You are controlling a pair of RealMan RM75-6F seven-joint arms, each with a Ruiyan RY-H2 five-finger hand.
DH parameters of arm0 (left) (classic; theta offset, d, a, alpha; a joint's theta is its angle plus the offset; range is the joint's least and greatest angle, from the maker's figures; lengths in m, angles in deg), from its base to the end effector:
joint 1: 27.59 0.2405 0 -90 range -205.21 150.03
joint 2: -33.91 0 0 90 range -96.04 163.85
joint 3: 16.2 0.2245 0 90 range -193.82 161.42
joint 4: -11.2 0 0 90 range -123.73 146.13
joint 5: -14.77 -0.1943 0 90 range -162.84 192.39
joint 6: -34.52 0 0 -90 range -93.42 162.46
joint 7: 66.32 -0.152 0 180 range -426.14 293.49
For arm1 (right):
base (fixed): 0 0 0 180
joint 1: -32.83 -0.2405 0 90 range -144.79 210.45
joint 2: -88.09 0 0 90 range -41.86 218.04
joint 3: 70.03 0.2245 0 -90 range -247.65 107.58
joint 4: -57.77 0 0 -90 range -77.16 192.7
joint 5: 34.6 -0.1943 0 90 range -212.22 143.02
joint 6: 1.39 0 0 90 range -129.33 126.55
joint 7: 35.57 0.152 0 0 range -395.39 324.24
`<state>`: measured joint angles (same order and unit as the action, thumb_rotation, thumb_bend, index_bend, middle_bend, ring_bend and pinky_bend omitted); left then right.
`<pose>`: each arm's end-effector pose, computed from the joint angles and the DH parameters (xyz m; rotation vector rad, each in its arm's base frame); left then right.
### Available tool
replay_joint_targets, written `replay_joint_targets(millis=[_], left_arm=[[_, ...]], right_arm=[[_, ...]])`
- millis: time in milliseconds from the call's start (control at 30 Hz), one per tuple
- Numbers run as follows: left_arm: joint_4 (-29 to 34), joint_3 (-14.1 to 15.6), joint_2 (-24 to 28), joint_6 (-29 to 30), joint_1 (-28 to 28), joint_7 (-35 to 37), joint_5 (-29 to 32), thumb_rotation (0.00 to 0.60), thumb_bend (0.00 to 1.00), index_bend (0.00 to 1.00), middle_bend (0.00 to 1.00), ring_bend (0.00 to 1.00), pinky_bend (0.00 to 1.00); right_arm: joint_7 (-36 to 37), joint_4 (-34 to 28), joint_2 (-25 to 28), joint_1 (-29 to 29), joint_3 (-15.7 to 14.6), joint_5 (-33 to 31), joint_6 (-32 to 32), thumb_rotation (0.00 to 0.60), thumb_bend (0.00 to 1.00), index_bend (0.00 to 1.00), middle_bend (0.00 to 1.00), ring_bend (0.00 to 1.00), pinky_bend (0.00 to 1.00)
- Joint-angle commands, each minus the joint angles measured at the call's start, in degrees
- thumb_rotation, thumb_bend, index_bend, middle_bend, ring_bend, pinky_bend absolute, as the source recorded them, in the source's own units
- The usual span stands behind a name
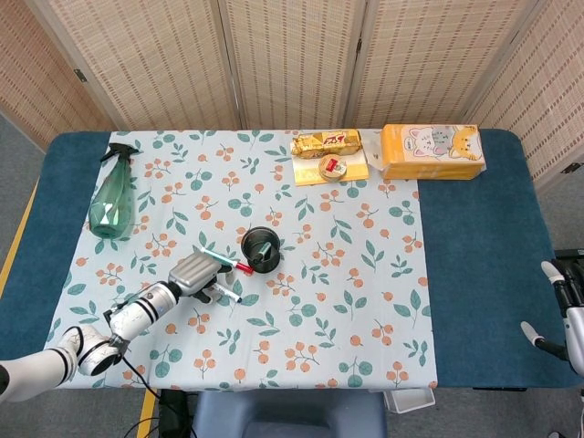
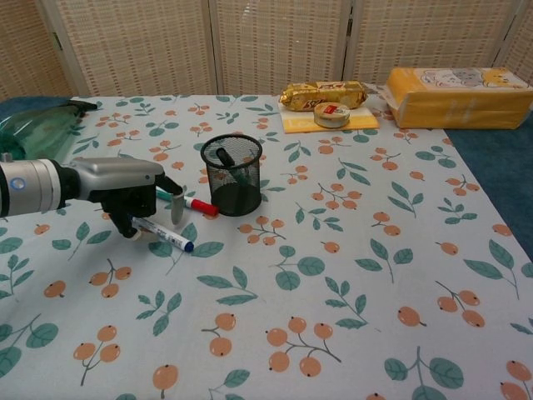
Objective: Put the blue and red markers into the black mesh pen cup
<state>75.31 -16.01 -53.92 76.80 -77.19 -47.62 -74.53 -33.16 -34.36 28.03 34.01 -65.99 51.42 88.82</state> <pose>-0.1625 0.3473 -0.0215 -2.2084 -0.9998 -0.8019 -0.2920 -0.1589 0.1958 1.2785 -0.8526 0.8745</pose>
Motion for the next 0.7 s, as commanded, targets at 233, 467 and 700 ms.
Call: replay_joint_targets(millis=[233,467,700], left_arm=[[-2.68,1.01,-1.90,0.31,-0.28,1.74,-0.37,0.600,0.35,0.49,1.00,1.00,1.00],[-4.17,1.48,-2.70,1.61,-0.18,3.36,-0.86,0.600,0.35,0.59,1.00,1.00,1.00],[-0.86,1.22,0.18,3.18,0.32,2.57,-0.29,0.600,0.36,0.66,1.00,1.00,1.00]], right_arm=[[0.54,0.01,0.18,0.50,-0.04,0.27,0.90,0.600,0.19,0.06,0.06,0.03,0.00],[0.65,0.06,0.18,0.79,-0.05,0.40,1.39,0.600,0.19,0.06,0.06,0.03,0.00],[0.47,-0.06,0.09,0.96,-0.04,0.68,1.84,0.600,0.19,0.06,0.06,0.03,0.00]])
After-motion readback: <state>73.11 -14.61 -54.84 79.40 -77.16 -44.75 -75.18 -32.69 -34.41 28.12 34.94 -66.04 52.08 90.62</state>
